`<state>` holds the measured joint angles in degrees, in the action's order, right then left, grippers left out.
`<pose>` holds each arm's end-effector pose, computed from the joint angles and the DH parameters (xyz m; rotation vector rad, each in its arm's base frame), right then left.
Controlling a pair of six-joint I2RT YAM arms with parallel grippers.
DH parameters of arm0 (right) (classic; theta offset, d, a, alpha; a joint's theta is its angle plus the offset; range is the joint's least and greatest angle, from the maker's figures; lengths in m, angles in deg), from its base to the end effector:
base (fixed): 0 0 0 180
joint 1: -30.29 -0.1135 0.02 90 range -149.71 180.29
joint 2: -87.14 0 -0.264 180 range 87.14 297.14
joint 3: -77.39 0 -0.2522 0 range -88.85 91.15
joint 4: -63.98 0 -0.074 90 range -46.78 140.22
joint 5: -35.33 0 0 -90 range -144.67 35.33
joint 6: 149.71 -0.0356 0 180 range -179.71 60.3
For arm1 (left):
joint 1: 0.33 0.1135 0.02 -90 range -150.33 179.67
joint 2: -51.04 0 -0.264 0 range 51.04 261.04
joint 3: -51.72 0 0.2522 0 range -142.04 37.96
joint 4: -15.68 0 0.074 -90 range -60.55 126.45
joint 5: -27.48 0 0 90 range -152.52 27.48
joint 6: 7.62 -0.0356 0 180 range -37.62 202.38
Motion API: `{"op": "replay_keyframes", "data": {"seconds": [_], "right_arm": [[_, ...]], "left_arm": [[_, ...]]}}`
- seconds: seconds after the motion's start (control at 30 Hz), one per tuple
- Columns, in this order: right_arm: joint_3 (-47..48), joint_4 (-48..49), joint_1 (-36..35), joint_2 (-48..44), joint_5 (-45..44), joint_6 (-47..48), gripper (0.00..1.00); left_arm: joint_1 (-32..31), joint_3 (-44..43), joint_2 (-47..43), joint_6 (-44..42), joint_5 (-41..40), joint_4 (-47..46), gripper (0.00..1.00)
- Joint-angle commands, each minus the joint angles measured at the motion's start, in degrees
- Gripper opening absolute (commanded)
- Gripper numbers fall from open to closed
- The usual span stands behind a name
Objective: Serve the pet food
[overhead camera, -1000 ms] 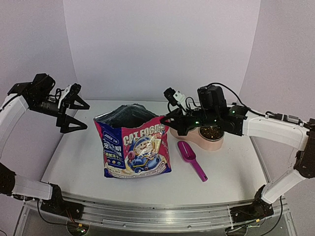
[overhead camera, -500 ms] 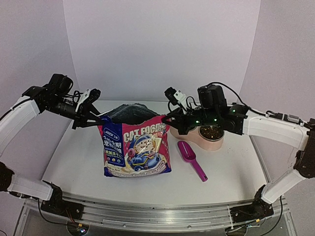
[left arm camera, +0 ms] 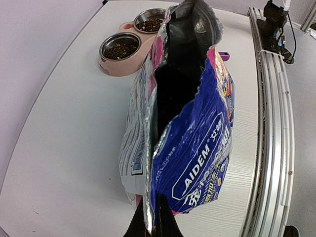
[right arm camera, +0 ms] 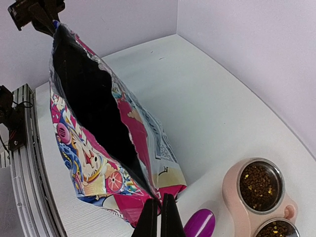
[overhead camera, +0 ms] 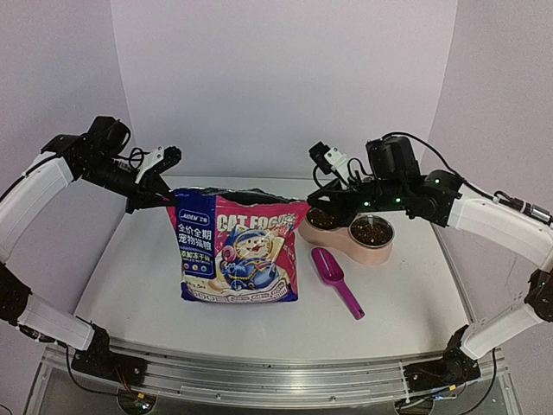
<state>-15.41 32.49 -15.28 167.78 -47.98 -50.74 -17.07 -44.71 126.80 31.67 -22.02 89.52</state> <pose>0.2258 0.2363 0.3567 -1.0025 1.7788 0.5219 0.2343 -0.0946 0.3775 1.4947 1.7360 -0.5811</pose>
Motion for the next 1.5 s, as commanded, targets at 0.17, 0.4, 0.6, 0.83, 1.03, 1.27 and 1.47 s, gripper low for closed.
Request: {"op": "replay_keyframes", "data": {"seconds": [0.17,0.4,0.6,0.83,1.03,1.27,1.47], "right_arm": [[15.25,-8.26,1.10,1.29,-0.60,5.37,0.00],[37.63,-10.22,-8.31,17.26,0.61,13.25,0.44],[53.40,-9.95,-12.13,31.90,6.67,14.27,0.98],[60.87,-9.94,-13.91,40.88,13.90,14.15,0.98],[59.13,-10.39,-15.31,43.04,9.93,14.33,0.98],[59.74,-11.54,-15.65,46.40,2.99,15.12,0.74],[60.07,-11.62,-15.68,46.02,5.99,15.30,0.04]], "left_arm": [[0.25,-2.13,-5.40,2.54,-4.65,-3.72,0.00],[-1.79,-0.95,-6.93,2.53,-6.70,-4.68,0.00],[-2.15,-0.58,-8.58,3.30,-5.23,-6.30,0.00],[-2.15,0.22,-9.61,5.11,-2.24,-8.41,0.00],[-2.21,-0.67,-8.95,6.18,-1.83,-9.30,0.00],[-2.16,-0.03,-9.66,7.41,1.32,-10.60,0.00],[-2.17,-0.80,-9.60,8.93,1.84,-10.72,0.00]]}}
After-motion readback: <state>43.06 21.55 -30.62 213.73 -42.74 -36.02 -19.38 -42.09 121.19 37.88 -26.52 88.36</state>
